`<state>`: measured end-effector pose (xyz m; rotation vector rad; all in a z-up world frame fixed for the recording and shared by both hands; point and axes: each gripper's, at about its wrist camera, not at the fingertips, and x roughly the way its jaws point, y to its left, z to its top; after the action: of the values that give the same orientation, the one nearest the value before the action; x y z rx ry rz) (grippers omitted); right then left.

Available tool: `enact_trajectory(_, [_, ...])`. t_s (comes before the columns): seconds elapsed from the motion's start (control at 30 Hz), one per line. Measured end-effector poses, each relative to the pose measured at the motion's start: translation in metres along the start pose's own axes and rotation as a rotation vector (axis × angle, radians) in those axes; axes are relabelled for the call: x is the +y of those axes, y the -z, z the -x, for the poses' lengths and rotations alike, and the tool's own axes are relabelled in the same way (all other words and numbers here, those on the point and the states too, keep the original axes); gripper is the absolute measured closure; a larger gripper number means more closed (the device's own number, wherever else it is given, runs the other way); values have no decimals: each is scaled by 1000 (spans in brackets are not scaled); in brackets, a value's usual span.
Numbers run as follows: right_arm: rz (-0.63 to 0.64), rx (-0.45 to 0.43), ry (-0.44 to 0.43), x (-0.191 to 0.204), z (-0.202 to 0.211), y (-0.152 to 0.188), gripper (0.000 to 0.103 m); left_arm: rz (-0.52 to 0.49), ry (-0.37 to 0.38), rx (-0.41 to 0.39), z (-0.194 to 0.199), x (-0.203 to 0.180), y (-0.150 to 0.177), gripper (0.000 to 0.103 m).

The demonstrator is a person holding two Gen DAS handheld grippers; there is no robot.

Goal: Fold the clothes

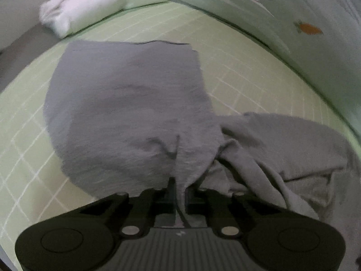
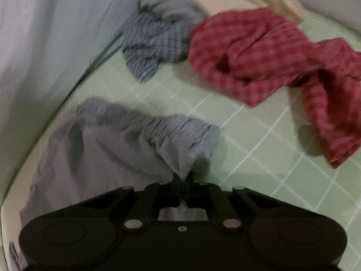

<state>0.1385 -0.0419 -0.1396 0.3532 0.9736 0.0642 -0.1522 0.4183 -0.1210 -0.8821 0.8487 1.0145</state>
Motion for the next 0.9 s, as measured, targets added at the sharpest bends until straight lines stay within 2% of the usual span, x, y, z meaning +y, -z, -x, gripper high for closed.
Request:
enact_trajectory(0.17, [36, -120, 162, -7, 19, -13, 101, 55, -34, 62, 11, 32, 15, 95])
enact_trajectory(0.2, [55, -131, 197, -8, 20, -13, 101, 76, -33, 80, 13, 38, 19, 91])
enact_trajectory(0.23, [78, -137, 231, -11, 20, -13, 101, 96, -32, 98, 14, 44, 22, 86])
enact_trajectory(0.33, [78, -86, 278, -23, 14, -8, 100, 81, 4, 63, 28, 48, 19, 80])
enact_trajectory(0.4, [74, -61, 277, -26, 13, -3, 98, 70, 28, 38, 38, 50, 17, 79])
enact_trajectory(0.47, [81, -47, 284, -26, 13, 1, 95, -5, 31, -25, 50, 40, 10, 75])
enact_trajectory(0.53, [116, -69, 296, -18, 17, 1, 84, -59, 43, -88, 60, 30, 3, 66])
enact_trajectory(0.6, [139, -104, 288, -9, 24, -3, 73, -78, 67, -127, 60, 21, -6, 61])
enact_trajectory(0.67, [149, -138, 264, -1, 30, -6, 66, -70, 84, -136, 52, 16, -17, 61])
enact_trajectory(0.73, [162, -150, 218, 7, 35, -6, 64, -55, 94, -142, 41, 15, -22, 61])
enact_trajectory(0.87, [197, -146, 157, 22, 37, -3, 61, -44, 68, -91, 7, 10, -30, 63])
enact_trajectory(0.9, [207, -141, 150, 24, 36, -1, 60, -32, 44, -88, 1, 10, -29, 75])
